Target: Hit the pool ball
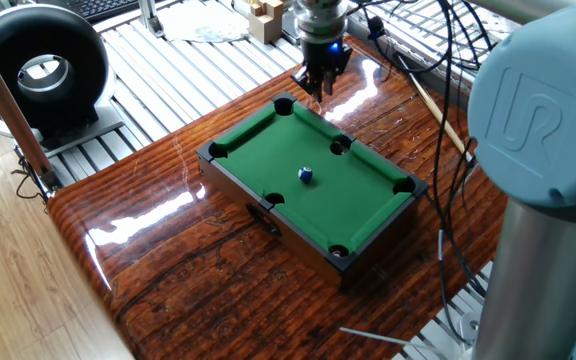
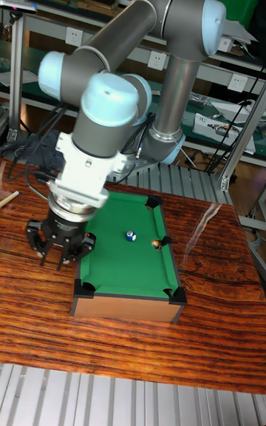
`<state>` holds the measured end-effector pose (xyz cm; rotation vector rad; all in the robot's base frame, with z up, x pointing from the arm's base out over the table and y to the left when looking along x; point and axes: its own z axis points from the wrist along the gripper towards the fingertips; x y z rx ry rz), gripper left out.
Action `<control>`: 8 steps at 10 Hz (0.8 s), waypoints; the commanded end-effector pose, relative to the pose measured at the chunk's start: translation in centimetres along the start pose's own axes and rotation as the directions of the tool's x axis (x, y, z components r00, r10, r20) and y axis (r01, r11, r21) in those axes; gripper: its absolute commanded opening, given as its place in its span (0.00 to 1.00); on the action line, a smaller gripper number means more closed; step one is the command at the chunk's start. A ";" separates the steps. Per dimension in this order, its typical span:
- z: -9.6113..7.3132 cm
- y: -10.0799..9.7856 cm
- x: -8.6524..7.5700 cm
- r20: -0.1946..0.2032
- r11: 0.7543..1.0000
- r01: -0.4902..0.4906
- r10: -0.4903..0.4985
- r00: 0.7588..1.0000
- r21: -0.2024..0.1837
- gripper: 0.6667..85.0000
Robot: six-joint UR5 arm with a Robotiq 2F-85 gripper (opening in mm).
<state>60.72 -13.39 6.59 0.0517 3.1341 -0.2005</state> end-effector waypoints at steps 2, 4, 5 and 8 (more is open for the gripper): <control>0.0 -2.5 1.2 0.023 0.997 0.074 -0.073 0.997 -0.016 0.47; 0.5 -3.5 1.9 0.048 0.993 0.115 -0.114 0.992 -0.013 0.52; 0.6 -4.2 2.2 0.055 0.991 0.136 -0.136 0.989 -0.006 0.53; 0.7 -5.6 3.1 0.077 0.984 0.180 -0.179 0.981 -0.005 0.53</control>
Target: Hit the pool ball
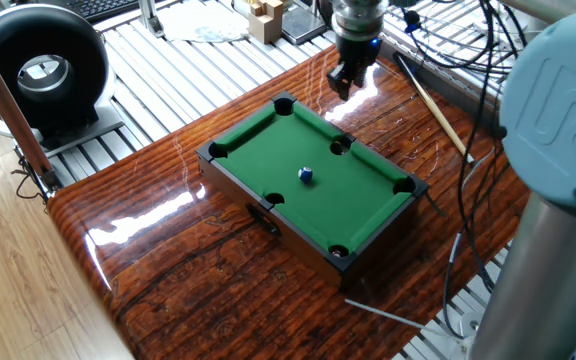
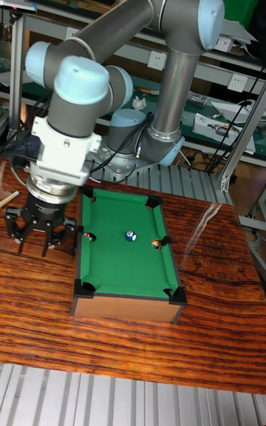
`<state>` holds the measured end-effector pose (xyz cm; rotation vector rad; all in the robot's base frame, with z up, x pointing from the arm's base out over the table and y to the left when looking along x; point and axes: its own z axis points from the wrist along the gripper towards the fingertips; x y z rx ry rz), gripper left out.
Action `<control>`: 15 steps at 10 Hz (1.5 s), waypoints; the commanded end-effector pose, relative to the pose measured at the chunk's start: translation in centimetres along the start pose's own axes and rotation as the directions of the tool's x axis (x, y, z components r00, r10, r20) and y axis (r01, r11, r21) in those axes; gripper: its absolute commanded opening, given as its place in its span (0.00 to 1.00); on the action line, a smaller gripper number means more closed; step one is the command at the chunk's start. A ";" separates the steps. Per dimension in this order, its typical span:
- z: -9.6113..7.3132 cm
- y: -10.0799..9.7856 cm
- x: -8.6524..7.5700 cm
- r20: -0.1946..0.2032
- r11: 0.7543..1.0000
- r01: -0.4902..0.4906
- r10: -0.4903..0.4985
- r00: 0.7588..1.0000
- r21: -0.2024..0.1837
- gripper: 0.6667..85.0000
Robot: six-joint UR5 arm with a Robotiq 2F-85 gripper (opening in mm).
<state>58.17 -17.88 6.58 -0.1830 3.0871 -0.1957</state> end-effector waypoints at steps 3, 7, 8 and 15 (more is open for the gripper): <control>0.7 -1.9 1.7 0.054 0.998 0.055 -0.054 0.997 -0.013 0.54; 1.1 -2.9 2.8 0.084 0.995 0.091 -0.088 0.993 -0.029 0.55; 1.0 -3.2 3.2 0.090 0.994 0.099 -0.095 0.991 -0.038 0.55; 0.5 -4.4 6.4 0.095 0.984 0.147 -0.137 0.986 -0.102 0.65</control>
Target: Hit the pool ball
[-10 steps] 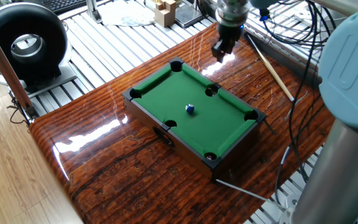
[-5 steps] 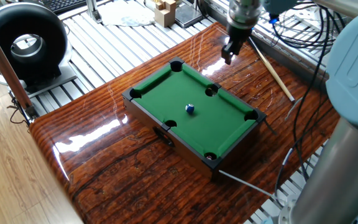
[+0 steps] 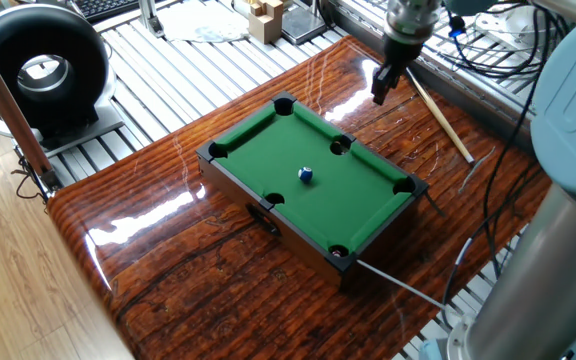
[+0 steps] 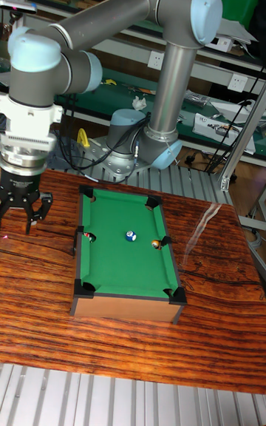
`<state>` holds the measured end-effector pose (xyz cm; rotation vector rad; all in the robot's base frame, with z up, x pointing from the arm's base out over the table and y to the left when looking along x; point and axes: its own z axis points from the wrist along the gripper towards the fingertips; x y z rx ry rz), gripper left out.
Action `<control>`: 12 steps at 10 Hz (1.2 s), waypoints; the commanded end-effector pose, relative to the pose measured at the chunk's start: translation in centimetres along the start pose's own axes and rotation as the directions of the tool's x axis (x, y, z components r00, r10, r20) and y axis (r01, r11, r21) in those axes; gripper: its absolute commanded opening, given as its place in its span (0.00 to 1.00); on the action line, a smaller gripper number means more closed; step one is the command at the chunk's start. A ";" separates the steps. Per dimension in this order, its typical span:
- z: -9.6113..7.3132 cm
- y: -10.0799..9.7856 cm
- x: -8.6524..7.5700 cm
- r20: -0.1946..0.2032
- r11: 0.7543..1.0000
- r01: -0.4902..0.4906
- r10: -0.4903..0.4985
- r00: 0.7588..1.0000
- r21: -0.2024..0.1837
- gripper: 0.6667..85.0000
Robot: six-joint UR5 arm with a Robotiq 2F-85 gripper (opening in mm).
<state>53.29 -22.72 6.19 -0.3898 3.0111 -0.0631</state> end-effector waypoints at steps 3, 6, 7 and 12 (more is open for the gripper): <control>-0.4 0.1 0.9 0.004 1.000 -0.001 0.002 1.000 -0.031 0.67; -0.5 1.6 1.8 -0.043 0.985 -0.153 0.150 0.988 -0.084 0.68; -0.5 1.9 1.7 -0.047 0.972 -0.214 0.211 0.976 -0.093 0.68; -0.6 2.4 2.2 -0.090 0.900 -0.426 0.418 0.904 -0.092 0.66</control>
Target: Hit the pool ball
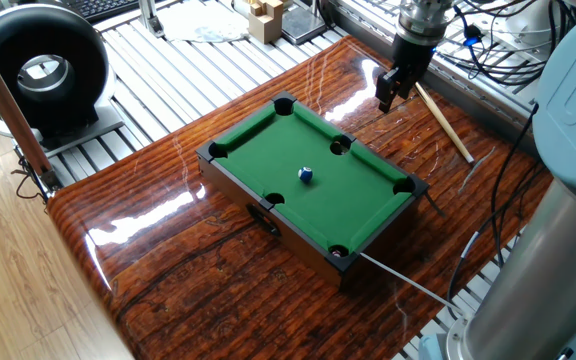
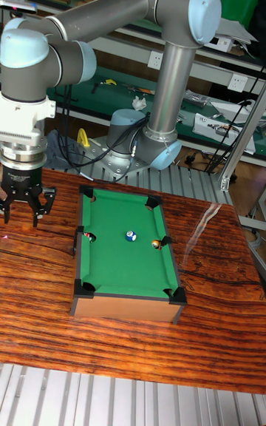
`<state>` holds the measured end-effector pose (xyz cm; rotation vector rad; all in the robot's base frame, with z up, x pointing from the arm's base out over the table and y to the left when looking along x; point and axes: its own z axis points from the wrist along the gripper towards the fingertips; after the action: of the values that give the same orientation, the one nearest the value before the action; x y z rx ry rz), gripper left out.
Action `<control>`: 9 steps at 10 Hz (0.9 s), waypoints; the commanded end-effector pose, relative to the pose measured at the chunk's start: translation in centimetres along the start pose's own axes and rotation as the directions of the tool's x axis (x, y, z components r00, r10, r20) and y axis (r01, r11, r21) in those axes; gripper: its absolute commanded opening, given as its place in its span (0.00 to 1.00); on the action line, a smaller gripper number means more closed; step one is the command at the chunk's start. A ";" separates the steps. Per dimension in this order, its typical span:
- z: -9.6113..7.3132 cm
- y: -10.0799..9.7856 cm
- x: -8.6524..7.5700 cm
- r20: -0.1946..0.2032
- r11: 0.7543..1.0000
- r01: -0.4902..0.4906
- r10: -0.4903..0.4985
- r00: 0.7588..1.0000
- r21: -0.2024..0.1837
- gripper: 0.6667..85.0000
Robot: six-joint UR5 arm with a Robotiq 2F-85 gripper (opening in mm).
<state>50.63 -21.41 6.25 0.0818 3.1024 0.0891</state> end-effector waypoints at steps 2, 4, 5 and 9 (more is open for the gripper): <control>-0.1 -0.2 0.2 -0.006 0.971 -0.238 0.238 0.971 0.005 0.63; -0.1 -0.7 -0.3 0.019 0.954 -0.299 0.299 0.954 0.018 0.62; -0.1 -0.2 -0.5 0.019 0.941 -0.339 0.339 0.941 -0.002 0.62; 0.0 -1.3 -0.1 0.008 0.919 -0.394 0.394 0.919 0.018 0.60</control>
<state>50.68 -22.04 6.20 0.6278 3.0451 0.0710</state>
